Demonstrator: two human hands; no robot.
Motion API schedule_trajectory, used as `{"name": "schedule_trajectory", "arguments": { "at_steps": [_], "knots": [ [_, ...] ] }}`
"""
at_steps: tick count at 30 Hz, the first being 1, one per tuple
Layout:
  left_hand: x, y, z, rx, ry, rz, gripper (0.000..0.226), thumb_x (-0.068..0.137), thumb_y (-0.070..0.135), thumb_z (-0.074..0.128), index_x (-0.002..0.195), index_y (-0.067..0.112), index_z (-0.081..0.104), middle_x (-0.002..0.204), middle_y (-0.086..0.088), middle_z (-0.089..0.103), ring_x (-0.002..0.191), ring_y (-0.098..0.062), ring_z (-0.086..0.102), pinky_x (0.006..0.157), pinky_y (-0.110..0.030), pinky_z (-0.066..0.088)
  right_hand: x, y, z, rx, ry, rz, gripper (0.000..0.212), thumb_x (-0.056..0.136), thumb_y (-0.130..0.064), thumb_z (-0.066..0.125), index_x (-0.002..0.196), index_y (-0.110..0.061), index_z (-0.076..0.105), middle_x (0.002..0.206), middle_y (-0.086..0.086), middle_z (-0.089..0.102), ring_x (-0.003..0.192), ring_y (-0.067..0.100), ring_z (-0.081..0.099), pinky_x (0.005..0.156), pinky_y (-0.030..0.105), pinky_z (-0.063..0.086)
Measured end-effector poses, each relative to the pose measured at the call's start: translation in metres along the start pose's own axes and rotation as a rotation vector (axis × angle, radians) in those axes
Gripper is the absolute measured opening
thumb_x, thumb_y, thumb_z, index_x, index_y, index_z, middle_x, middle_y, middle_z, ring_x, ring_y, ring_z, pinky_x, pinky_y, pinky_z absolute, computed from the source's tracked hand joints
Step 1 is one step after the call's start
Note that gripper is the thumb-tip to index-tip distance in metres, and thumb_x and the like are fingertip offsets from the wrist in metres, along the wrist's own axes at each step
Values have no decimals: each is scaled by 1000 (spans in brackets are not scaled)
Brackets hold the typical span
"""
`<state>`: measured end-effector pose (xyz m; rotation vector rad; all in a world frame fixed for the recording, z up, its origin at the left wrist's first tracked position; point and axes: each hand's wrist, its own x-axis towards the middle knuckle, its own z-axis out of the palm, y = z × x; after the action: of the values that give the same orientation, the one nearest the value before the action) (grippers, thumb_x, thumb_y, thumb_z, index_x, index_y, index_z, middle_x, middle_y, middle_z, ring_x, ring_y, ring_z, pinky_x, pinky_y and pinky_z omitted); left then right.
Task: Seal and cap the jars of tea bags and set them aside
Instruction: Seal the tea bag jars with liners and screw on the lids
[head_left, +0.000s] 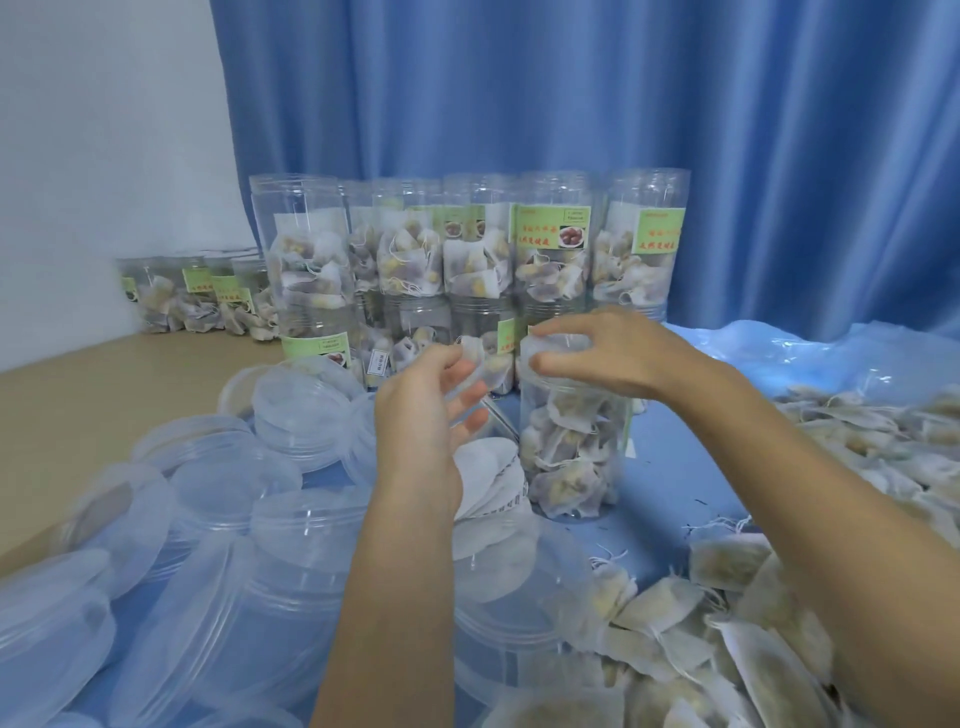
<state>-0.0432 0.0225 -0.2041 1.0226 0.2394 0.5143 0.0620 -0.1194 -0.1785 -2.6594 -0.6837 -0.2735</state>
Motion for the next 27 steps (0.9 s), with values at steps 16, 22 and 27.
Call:
{"name": "schedule_trajectory", "arguments": {
  "at_steps": [16, 22, 27],
  "knots": [
    [2, -10, 0, 130, -2, 21, 16, 86, 11, 57, 71, 14, 57, 71, 0, 58, 63, -14, 56, 53, -22, 48, -39, -2, -3, 34, 322, -156, 65, 58, -66, 62, 122, -54, 53, 115, -6, 53, 116, 20, 49, 95, 31, 39],
    [2, -10, 1, 154, -22, 57, 35, 79, 39, 67, 109, 20, 63, 89, 9, 65, 77, -6, 60, 71, -26, 46, -56, -32, -21, 405, 656, -330, 62, 60, -53, 72, 121, -46, 58, 126, -6, 53, 121, 12, 47, 105, 23, 32],
    [0, 6, -14, 17, -129, 65, 50, 62, 49, 71, 106, 26, 68, 97, 5, 74, 92, -22, 71, 70, -44, 59, -53, -34, -8, 979, 529, -300, 52, 68, -43, 73, 119, -40, 59, 124, -26, 56, 120, -11, 45, 102, 12, 36]
  ]
}}
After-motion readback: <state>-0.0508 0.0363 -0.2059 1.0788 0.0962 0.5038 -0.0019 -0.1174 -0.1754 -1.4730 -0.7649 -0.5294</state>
